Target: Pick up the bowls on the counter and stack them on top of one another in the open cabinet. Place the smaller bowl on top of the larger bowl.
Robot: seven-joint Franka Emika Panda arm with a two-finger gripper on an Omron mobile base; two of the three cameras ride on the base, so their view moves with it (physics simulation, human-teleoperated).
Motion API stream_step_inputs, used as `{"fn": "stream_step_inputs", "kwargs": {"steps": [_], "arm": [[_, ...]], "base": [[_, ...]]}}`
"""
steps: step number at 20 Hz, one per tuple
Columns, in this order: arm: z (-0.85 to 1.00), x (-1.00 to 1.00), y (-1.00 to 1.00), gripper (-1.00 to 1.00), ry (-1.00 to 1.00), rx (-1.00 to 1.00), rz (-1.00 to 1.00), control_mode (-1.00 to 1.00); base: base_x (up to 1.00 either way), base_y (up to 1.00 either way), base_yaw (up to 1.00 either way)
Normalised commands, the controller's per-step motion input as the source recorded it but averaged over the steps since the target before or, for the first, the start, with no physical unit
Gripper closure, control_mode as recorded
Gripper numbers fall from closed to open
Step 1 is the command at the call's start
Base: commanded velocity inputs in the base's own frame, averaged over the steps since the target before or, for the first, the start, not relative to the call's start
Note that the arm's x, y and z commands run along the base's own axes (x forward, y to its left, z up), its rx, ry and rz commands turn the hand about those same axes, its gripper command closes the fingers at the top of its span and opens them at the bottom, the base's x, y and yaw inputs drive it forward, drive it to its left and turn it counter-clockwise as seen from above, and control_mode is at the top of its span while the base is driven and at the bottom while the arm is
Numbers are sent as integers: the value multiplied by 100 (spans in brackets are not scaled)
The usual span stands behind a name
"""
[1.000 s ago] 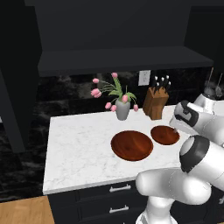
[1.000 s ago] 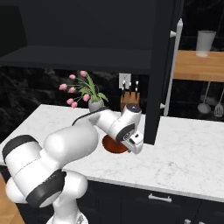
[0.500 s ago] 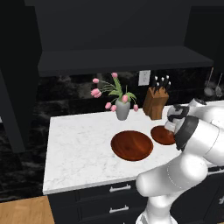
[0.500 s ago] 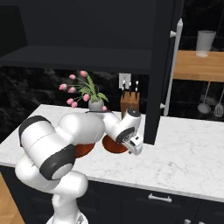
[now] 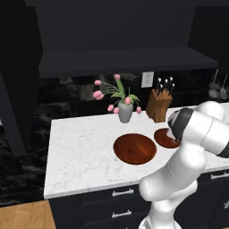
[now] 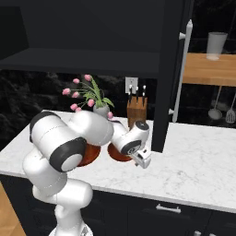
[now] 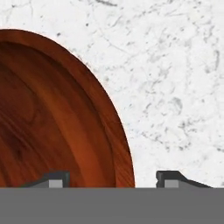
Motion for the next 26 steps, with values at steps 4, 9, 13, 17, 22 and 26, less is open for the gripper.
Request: {"fn": "stream_step_inputs", "kwargs": {"steps": [4,9,13,17,22,26], "arm": [[0,3,0,100,0,0,-1,-100],[31,0,0,100,-2,0,-3,-100],[86,-27,1,100,-11,0,-2,-100],[84,-47,48,100,-12,0,0,-100],[60,-32,94,100,-17,0,0,-100],[22,-14,100,100,-15,0,1,-100]], "base": [[0,0,0],[0,0,0],[0,0,0],[0,0,0],[0,0,0],[0,0,0]]}}
